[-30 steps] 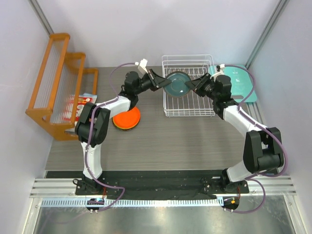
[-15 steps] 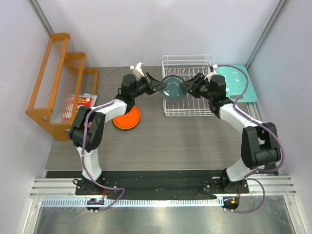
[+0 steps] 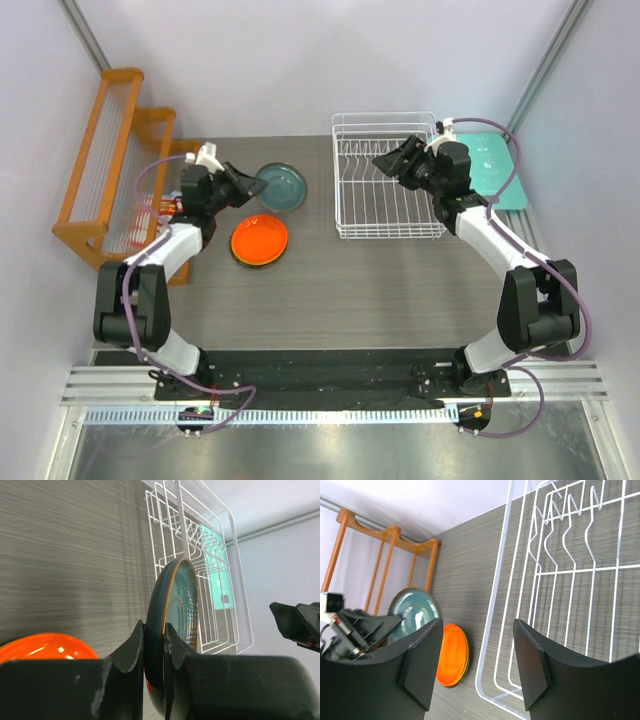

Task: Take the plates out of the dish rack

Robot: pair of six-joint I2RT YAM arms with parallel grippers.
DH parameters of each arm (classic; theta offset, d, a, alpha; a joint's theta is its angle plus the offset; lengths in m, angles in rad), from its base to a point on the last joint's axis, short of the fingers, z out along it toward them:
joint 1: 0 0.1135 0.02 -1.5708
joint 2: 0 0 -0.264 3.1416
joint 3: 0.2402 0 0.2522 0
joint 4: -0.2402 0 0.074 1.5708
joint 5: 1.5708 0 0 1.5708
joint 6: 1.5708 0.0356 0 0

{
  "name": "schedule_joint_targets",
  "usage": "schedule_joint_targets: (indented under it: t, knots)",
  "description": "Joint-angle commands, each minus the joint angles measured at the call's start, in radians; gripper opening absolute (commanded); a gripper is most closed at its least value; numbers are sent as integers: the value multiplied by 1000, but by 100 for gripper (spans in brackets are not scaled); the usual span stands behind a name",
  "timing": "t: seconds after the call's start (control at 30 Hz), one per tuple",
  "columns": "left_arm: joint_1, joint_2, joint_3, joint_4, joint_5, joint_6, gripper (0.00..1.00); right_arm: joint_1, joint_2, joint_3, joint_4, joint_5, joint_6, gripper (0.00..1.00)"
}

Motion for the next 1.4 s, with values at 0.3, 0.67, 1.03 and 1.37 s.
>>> schedule_joint_targets:
  t: [0.3, 0.67, 1.03, 1.37]
  knots:
    - [90, -247, -239, -49, -53, 98, 0, -4, -52, 10, -28, 25, -54, 64]
    - [102, -234, -305, -40, -110, 142, 0, -4, -42, -35, -13, 12, -59, 64]
    - [106, -157, -336, 12, -119, 156, 6, -4, -22, -40, -19, -4, -69, 64]
    - [108, -110, -339, 35, -112, 162, 41, -4, -28, -46, -40, 0, -88, 64]
